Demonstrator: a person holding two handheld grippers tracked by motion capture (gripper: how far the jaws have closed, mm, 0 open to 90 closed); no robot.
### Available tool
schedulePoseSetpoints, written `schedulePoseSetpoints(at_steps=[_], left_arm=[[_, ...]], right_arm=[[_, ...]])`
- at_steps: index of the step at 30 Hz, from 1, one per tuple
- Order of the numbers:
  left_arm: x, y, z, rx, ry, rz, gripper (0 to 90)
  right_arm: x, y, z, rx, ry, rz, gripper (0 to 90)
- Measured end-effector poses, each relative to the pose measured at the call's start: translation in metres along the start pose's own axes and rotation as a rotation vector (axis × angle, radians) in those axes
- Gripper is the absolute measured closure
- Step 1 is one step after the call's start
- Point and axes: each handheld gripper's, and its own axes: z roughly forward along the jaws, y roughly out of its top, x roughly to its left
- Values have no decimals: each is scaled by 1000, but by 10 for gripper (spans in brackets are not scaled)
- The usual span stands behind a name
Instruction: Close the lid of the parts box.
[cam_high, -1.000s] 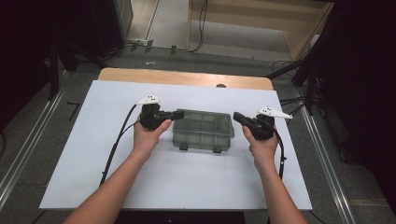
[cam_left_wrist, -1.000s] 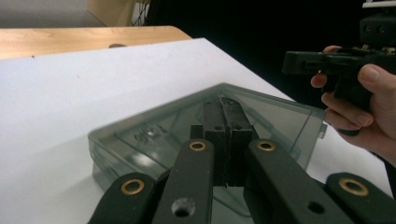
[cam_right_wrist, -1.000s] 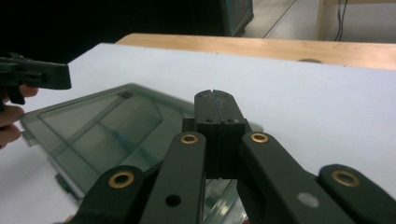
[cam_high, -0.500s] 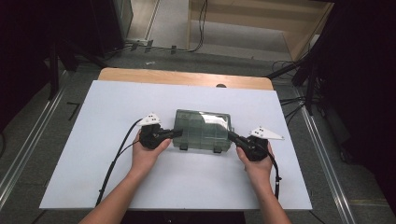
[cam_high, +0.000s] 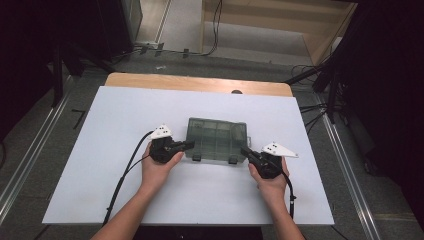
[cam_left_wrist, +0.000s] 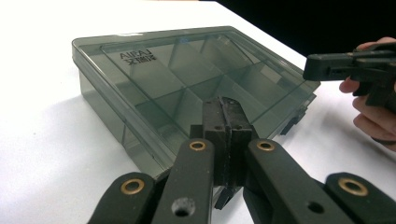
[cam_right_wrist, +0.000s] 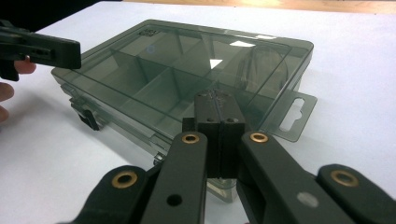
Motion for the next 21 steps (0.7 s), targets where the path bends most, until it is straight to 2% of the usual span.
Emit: schedulePoseSetpoints(at_steps=[3, 5, 7, 8, 9, 11, 14, 15, 16, 18, 21], left_arm=[[-4, 0, 1, 4, 28, 46, 895], [-4, 1, 1, 14, 28, 61, 895], [-2, 0, 2, 39, 17, 47, 895], [0, -1, 2, 33, 7, 31, 895], [-1, -2, 2, 26, 10, 20, 895], [-4, -3, 3, 24, 32, 29, 895], [-3, -3, 4, 19, 0, -8, 895], [-2, -3, 4, 22, -5, -15, 895], [-1, -2, 3, 24, -2, -19, 894], [0, 1, -1, 20, 44, 6, 894], [9, 2, -9, -1, 74, -33, 893]], right_arm=[[3, 0, 0, -1, -19, 1, 883], [5, 1, 1, 4, -21, 24, 883], [6, 1, 1, 6, -25, 31, 882], [7, 2, 2, 29, -20, 22, 882], [6, 2, 2, 41, -23, 17, 881], [4, 1, -1, 47, -16, 21, 882], [0, 1, -4, 59, -38, -1, 883], [-3, 0, -5, 54, -28, 7, 884], [-4, 0, -5, 52, -22, 16, 884], [-6, -2, -6, 41, -19, 17, 884], [-3, -2, -6, 42, -41, -6, 884]])
